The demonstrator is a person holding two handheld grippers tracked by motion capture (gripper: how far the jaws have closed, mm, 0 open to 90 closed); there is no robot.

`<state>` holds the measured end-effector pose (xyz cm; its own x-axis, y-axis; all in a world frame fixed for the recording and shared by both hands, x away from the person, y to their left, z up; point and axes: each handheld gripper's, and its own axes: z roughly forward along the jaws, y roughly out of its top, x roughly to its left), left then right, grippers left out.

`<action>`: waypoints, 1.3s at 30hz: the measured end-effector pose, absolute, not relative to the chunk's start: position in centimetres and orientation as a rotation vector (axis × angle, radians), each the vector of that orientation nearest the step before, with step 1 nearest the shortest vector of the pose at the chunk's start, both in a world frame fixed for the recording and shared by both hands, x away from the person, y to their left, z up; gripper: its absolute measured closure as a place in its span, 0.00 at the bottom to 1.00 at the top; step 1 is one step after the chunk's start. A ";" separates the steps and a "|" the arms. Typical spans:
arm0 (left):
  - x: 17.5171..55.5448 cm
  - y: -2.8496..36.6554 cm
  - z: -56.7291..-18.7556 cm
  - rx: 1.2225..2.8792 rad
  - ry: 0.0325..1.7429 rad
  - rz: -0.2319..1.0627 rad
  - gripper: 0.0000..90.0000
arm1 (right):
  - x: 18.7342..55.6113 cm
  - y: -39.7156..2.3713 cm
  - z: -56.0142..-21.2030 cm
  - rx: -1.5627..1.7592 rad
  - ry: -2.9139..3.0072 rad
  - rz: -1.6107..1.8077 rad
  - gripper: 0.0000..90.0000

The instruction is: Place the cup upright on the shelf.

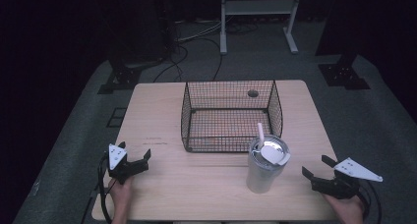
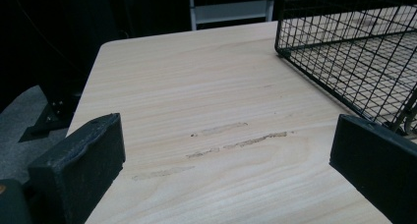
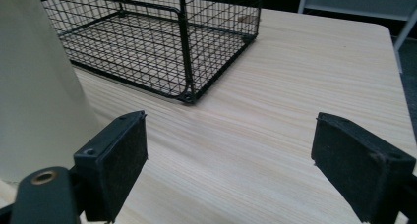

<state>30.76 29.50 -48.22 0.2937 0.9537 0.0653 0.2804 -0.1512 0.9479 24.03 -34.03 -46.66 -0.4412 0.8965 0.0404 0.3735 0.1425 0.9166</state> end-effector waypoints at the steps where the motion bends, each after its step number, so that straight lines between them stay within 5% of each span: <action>1: 30.7 29.5 -48.2 1.635 1.144 0.913 0.00 | 24.0 -34.0 -46.6 1.207 1.896 1.279 0.15; 39: 30.6 29.4 -48.2 1.650 1.137 0.918 0.00 | 21.5 -27.9 -43.3 0.869 2.139 1.422 0.11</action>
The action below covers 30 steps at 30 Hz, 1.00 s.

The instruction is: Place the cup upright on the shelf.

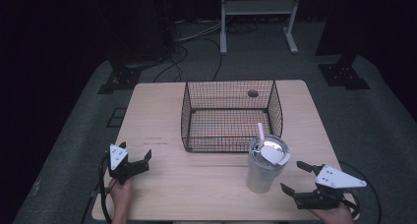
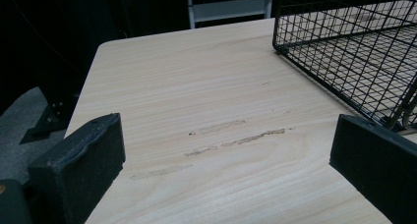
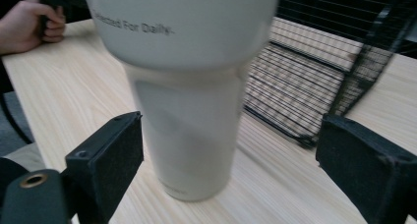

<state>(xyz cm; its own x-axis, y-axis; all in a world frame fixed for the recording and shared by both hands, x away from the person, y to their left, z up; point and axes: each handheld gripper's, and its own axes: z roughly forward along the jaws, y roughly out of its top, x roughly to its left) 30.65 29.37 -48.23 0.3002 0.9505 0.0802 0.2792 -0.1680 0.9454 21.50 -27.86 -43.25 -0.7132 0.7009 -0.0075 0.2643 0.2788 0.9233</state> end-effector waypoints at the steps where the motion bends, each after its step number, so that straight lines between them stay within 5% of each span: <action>1: 30.7 29.4 -48.2 1.650 1.137 0.918 0.00 | 21.6 -27.7 -43.3 0.862 2.143 1.427 0.11; 30: 30.6 29.4 -48.2 1.652 1.132 0.918 0.00 | 24.5 -22.4 -44.5 0.787 2.168 1.459 0.08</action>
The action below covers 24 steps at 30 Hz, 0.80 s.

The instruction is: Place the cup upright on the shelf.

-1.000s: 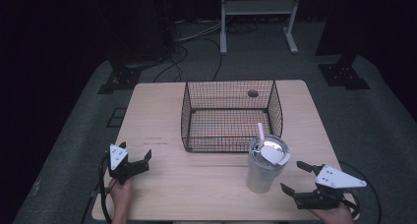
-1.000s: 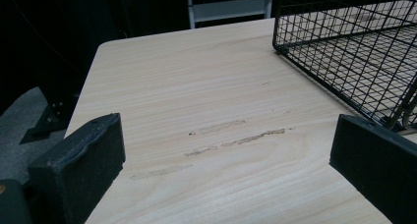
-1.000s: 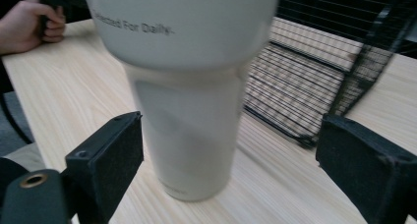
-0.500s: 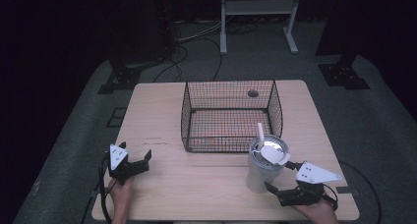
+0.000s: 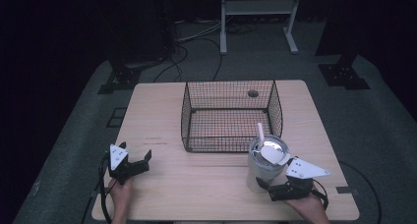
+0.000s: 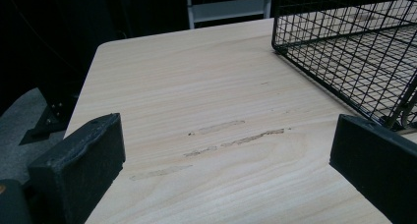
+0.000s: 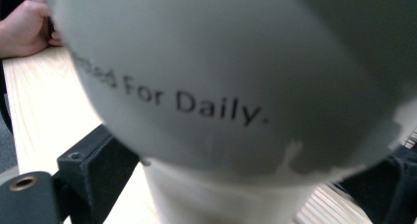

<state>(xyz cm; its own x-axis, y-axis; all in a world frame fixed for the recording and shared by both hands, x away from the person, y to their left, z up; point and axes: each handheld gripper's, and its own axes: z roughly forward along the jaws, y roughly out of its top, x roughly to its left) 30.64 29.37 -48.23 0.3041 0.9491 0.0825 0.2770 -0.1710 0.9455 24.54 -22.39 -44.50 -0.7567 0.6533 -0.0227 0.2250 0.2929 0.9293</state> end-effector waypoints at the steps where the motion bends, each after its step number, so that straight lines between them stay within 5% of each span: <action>1: 30.6 29.4 -48.2 1.652 1.132 0.917 0.00 | 24.6 -22.3 -44.6 0.783 2.163 1.464 0.08; 24: 30.6 29.4 -48.2 1.652 1.128 0.916 0.00 | 25.0 -21.8 -44.9 0.762 2.103 1.515 0.09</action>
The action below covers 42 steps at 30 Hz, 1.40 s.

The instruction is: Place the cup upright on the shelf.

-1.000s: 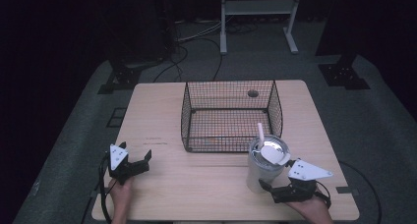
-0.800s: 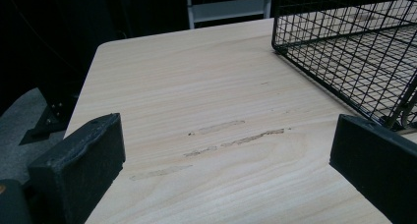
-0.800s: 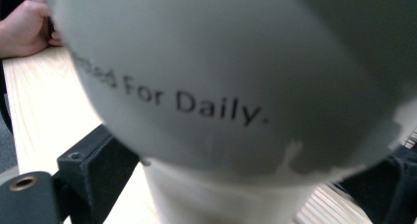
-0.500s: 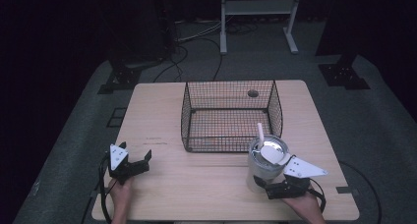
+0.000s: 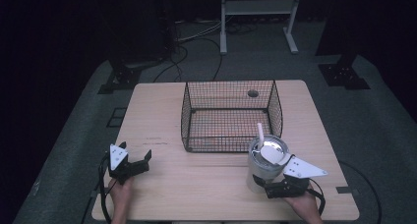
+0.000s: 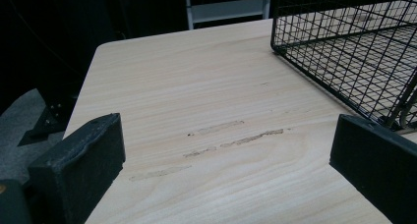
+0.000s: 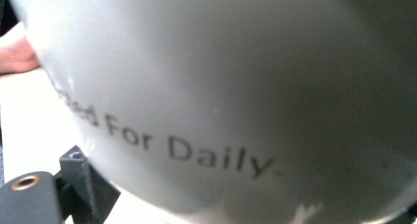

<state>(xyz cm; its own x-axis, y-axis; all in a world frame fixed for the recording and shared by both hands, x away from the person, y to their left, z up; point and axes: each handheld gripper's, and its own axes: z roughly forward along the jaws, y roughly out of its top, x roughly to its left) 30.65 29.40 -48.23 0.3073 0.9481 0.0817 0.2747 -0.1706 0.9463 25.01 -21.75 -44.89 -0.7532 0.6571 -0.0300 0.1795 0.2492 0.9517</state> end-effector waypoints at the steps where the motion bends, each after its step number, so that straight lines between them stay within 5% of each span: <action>1: 30.7 29.4 -48.2 1.651 1.128 0.915 0.00 | 25.0 -21.8 -44.9 0.763 2.099 1.520 0.09; 19: 30.6 29.4 -48.2 1.652 1.127 0.915 0.00 | 24.6 -22.2 -44.2 0.783 2.029 1.611 0.09; 42: 30.6 29.5 -48.2 1.650 1.124 0.908 0.00 | 26.9 -19.0 -36.0 0.611 2.082 1.663 0.09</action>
